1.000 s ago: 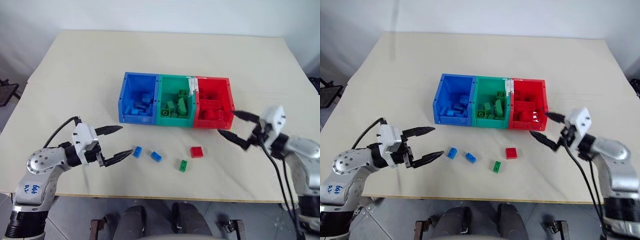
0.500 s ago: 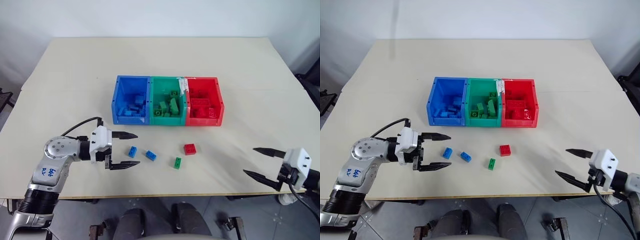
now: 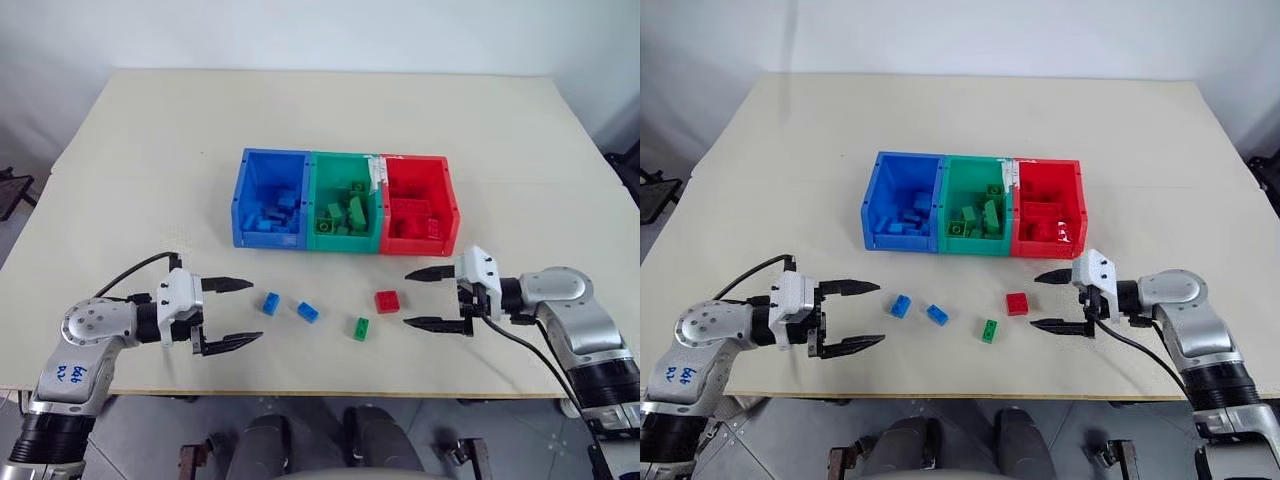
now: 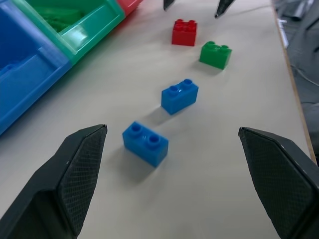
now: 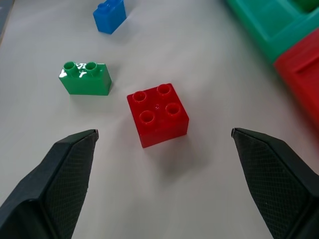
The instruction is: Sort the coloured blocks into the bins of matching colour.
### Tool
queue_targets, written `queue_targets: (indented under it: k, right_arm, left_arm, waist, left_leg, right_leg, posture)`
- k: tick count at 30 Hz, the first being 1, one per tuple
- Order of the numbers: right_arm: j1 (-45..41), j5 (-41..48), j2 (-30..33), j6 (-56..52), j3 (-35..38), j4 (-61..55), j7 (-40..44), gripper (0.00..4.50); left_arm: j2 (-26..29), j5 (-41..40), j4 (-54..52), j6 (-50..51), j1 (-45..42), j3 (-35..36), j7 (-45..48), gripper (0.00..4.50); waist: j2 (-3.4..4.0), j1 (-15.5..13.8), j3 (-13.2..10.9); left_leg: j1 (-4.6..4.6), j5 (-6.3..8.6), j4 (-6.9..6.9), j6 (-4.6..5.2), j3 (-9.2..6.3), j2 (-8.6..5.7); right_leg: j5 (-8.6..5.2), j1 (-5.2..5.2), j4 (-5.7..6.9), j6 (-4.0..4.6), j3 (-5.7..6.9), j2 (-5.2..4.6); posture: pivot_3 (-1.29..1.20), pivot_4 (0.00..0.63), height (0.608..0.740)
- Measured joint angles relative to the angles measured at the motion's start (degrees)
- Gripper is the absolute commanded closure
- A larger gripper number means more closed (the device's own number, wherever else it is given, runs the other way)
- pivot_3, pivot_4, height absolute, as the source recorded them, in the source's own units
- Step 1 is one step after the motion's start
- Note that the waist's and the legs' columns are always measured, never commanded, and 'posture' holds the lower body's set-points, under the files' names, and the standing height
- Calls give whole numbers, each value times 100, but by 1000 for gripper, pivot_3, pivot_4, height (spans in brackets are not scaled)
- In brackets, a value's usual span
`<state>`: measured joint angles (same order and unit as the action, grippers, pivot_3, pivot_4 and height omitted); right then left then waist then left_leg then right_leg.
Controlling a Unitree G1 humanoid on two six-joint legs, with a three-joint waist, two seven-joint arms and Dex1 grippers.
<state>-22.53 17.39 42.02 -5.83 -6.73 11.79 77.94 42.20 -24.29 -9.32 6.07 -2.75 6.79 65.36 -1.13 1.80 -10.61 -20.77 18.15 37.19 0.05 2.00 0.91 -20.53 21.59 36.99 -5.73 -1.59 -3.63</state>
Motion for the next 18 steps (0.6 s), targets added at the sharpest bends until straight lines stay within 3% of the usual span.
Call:
queue_targets:
  k: [3, 10, 15, 18]
  right_arm:
    - [-121, -118, -192, 150, -203, 259, 104, 600]
    - [-209, -180, -451, 238, -204, 407, 103, 2967]
    - [-104, -164, -451, 202, -134, 270, -43, 3039]
    - [128, 189, -449, -225, 280, -280, -392, 3039]
  left_arm:
    - [-2, -47, -155, 43, 115, 75, -94, 0]
    - [-21, -84, -242, 144, 209, 125, -209, 0]
    - [-62, -114, -330, 166, 172, 109, -247, 0]
    - [-122, -134, -331, 254, 16, 99, -299, 0]
  waist:
    - [0, -5, 0]
    - [0, -3, 0]
    - [0, -8, 0]
    - [2, -19, -1]
  left_leg:
    - [-18, 1, 2, -2, -4, 0]
    - [-41, -7, 8, -17, -4, 1]
    - [-41, -6, 10, -14, -4, 1]
    - [-47, -6, 12, -15, -8, 1]
  right_leg:
    - [0, 14, -1, 0, 8, 0]
    - [1, 35, 3, -1, 17, 0]
    - [1, 35, 4, -1, 19, 0]
    - [1, 35, 5, -2, 25, -1]
  posture:
    - [0, 150, 740]
    - [0, 150, 740]
    - [0, 150, 740]
    - [0, 150, 740]
